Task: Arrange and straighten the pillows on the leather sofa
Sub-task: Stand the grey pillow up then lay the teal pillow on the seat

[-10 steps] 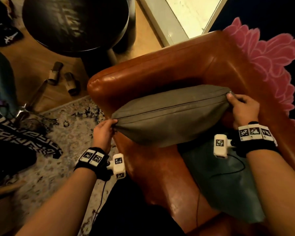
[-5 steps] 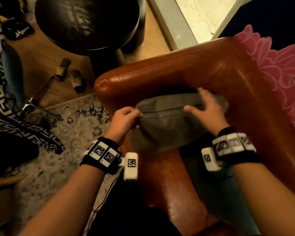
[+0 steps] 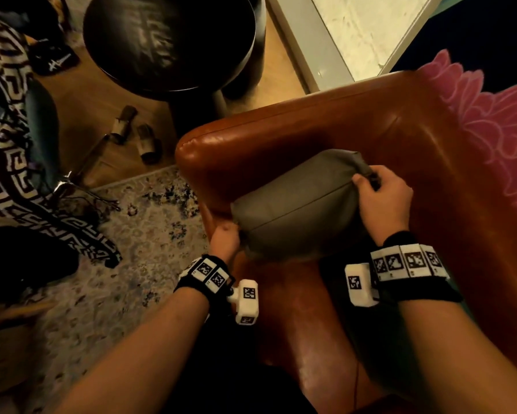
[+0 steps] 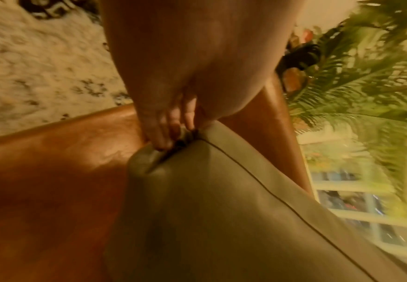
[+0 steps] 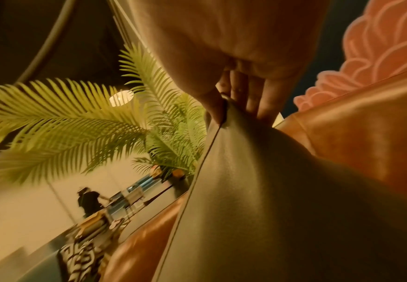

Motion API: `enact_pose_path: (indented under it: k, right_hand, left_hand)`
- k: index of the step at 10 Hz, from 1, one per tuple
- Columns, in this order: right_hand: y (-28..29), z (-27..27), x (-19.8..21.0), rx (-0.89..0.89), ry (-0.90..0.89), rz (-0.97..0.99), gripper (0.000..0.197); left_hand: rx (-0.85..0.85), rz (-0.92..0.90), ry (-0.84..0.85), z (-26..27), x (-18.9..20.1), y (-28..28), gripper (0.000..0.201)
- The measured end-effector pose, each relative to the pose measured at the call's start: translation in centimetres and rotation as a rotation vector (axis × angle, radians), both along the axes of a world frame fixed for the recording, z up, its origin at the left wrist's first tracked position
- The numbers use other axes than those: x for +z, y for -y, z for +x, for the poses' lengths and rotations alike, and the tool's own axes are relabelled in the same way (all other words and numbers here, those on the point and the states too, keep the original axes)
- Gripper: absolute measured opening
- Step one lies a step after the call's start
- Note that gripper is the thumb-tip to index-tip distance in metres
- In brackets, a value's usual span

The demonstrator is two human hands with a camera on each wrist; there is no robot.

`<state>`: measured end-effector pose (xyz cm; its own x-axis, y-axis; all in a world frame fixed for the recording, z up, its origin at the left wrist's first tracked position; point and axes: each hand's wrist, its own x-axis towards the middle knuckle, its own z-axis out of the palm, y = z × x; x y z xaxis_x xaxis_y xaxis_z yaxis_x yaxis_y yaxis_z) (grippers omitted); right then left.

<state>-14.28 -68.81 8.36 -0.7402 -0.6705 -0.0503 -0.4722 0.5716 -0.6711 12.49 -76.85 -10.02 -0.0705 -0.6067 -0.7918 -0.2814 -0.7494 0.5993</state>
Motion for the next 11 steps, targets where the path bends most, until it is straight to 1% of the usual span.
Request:
enact_pose_path:
  k: [1,2,3,4,5,6,7,8,9,10,11]
  right_hand:
    - [-0.5,-1.4,-0.2,-0.081,0.036,-0.012,0.019]
    - [-1.1,-2.3,-0.7,-0.089,0.067,-0.021,0.018]
    - [-1.6,-3.1,-1.0,-0.089,0.080,-0.007,0.017]
    - [-2.0,-3.3,-1.3,-0.088,0.082,-0.006,0.017]
    - [-2.3,-3.3,-1.8,-0.099,0.091,-0.012,0.015]
    - [-2.8,-3.5,-2.4,-0.128,0.104,-0.026,0.013]
    - [-3.7,-4.4,-2.6,-0.165,0.065,-0.006,0.018]
    - [-4.7,-6.5,-1.8,-0.231,0.066,-0.027,0.023]
    - [-5.2,-8.0,-1.3,-0.208,0.121,-0.077,0.024]
    - [-4.7,-7.9,-3.1,-0.153,0.162,-0.029,0.021]
    - [-4.5,-6.6,-5.6,-0.255,0.179,0.105,0.023]
  left_hand:
    - [0.065,0.045,-0.175,-1.7,3.7,-0.6,0.018]
    - [0.041,0.039,-0.114,-2.7,3.2,0.0,0.013]
    - [-0.128,0.095,0.022,-3.7,-1.7,1.1,0.023]
    - [-0.443,0.013,0.249,-5.4,-0.8,1.1,0.036]
    - [-0.721,-0.161,0.473,-6.4,1.8,0.5,0.033]
    - [-0.832,-0.241,0.517,-6.6,1.7,0.4,0.030]
    - [-0.788,-0.212,0.386,-5.4,2.3,0.8,0.029]
    - [-0.401,-0.106,-0.110,-2.1,4.5,1.3,0.015]
    - [0.094,0.026,-0.512,1.5,6.5,1.8,0.035]
    - [0.179,0.066,-0.622,2.1,7.8,2.1,0.023]
    - [-0.123,-0.128,-0.264,1.5,7.7,2.9,0.026]
